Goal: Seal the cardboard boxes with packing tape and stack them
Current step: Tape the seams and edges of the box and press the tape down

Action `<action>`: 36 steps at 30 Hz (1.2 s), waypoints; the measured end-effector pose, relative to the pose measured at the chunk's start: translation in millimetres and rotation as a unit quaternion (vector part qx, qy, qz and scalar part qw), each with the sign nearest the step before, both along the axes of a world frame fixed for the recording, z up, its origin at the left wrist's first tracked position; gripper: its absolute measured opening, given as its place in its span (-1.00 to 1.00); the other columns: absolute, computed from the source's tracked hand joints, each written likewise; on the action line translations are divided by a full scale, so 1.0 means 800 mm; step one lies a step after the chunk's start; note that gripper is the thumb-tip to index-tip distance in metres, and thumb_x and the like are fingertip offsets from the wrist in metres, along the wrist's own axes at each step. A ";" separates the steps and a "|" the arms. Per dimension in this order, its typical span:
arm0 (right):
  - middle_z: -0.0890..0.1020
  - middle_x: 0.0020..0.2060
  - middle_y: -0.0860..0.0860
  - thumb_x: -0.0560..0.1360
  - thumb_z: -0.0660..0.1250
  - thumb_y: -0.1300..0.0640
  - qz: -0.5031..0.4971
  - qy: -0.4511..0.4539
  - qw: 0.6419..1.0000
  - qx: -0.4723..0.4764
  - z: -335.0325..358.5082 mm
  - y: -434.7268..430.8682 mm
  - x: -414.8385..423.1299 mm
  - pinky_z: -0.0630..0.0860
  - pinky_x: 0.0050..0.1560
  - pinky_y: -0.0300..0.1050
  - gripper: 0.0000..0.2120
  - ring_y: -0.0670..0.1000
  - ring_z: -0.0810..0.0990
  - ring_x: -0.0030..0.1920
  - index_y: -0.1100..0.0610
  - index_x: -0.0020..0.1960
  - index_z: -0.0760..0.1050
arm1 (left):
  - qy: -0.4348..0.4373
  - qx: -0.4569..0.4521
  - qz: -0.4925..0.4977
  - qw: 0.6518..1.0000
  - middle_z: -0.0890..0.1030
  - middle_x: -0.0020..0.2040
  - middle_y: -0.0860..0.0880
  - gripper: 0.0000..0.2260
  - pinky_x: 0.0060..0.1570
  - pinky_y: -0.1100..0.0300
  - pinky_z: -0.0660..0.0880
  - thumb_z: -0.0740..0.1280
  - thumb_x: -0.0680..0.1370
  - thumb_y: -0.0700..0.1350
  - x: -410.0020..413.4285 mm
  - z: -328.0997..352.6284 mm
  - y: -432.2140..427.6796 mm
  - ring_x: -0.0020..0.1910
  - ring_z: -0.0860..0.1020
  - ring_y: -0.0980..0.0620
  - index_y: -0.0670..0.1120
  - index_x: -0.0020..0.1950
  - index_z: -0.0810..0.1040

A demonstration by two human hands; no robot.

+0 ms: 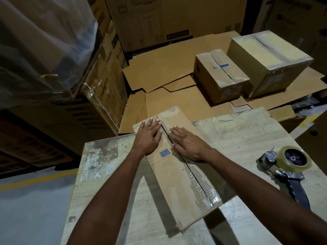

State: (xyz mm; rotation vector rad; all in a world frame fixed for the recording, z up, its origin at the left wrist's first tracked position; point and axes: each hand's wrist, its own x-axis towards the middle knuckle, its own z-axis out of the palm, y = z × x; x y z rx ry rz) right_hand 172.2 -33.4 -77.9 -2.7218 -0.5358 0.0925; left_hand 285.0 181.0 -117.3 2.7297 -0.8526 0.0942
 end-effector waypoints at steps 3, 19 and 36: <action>0.09 0.66 0.15 0.70 -0.03 -0.10 0.012 0.025 1.000 -0.002 -0.007 -0.001 0.006 -0.24 0.58 -0.21 -0.38 0.04 -0.02 0.67 0.19 0.67 0.08 | 0.022 0.002 0.008 1.000 0.22 0.64 0.04 -0.48 0.62 0.00 -0.13 0.01 0.73 0.17 0.003 -0.001 -0.001 0.65 -0.01 0.09 -0.03 0.63 0.26; 0.38 0.54 0.17 0.57 0.06 -0.15 0.049 0.000 0.998 0.041 -0.021 -0.008 -0.001 -0.05 0.59 -0.18 -0.33 0.09 0.25 0.60 0.24 0.49 0.46 | 0.100 -0.031 0.082 0.991 0.36 0.57 -0.07 -0.34 0.46 -0.09 0.17 0.16 0.65 0.30 0.065 0.010 -0.027 0.53 0.29 -0.08 -0.05 0.63 0.25; 0.38 0.55 0.13 0.59 0.10 -0.12 0.046 0.019 0.998 0.044 -0.031 -0.012 0.005 0.10 0.63 -0.04 -0.39 0.06 0.22 0.61 0.20 0.51 0.44 | 0.160 -0.060 0.064 0.983 0.62 0.11 -0.15 -0.69 0.10 -0.07 0.47 0.04 0.72 0.06 0.113 0.013 -0.029 0.09 0.55 -0.22 -0.04 0.19 0.52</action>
